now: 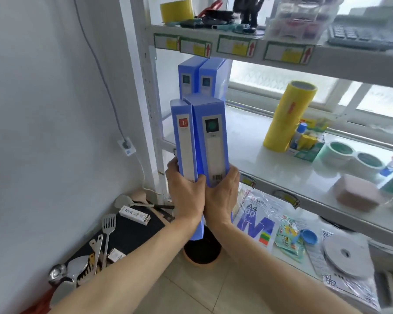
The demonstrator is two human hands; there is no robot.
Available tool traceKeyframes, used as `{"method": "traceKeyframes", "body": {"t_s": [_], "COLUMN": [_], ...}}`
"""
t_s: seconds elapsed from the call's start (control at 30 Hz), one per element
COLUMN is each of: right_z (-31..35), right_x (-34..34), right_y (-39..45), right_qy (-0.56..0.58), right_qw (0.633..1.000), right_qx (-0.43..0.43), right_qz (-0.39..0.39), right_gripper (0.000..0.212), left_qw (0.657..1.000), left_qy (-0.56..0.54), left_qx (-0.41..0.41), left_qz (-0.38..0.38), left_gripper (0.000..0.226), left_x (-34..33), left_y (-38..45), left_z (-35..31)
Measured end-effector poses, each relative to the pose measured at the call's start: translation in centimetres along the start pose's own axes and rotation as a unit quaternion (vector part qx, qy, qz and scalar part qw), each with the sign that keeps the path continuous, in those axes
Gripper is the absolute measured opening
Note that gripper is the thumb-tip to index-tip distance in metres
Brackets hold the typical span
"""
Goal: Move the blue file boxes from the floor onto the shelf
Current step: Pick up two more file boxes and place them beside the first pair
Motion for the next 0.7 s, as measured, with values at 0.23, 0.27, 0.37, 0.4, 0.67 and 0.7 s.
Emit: {"method": "traceKeyframes", "body": {"t_s": [0.23, 0.27, 0.37, 0.4, 0.67, 0.7], "right_z": [-1.4, -1.3, -0.8, -0.7, -0.1, -0.1], "right_x": [7.3, 7.9, 8.7, 8.6, 4.4, 3.7], "right_y": [1.2, 1.7, 3.6, 4.4, 11.7, 12.8], "right_qy": [0.027, 0.032, 0.045, 0.049, 0.087, 0.085], "right_qw": [0.997, 0.997, 0.995, 0.994, 0.987, 0.987], "right_qx": [-0.013, -0.014, -0.007, -0.005, -0.015, -0.02], "right_qz": [-0.066, -0.074, -0.094, -0.099, -0.132, -0.137], "right_gripper": [0.059, 0.059, 0.056, 0.056, 0.056, 0.057], "left_qw": [0.998, 0.997, 0.996, 0.996, 0.994, 0.993], "left_qy": [-0.039, -0.044, -0.05, -0.052, -0.06, -0.062], "left_qx": [-0.019, -0.022, -0.03, -0.026, -0.013, -0.011], "left_qz": [0.053, 0.056, 0.065, 0.066, 0.088, 0.095], "left_gripper": [0.063, 0.063, 0.064, 0.063, 0.057, 0.057], "left_x": [-5.1, -5.9, -8.0, -8.6, -13.7, -14.3], "left_y": [-3.4, -3.3, -2.3, -1.7, 5.2, 6.3], "left_z": [-3.5, -3.9, -4.6, -4.6, -2.7, -2.4]}}
Point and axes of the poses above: each hand's wrist, its own y-axis towards the middle knuckle, its own x-axis out of the back of the hand, z = x × y, the point moved 8 cm from there along y, towards the middle knuckle, and after that the axes turned 11 degrees about -x, right-handed, at the moved point
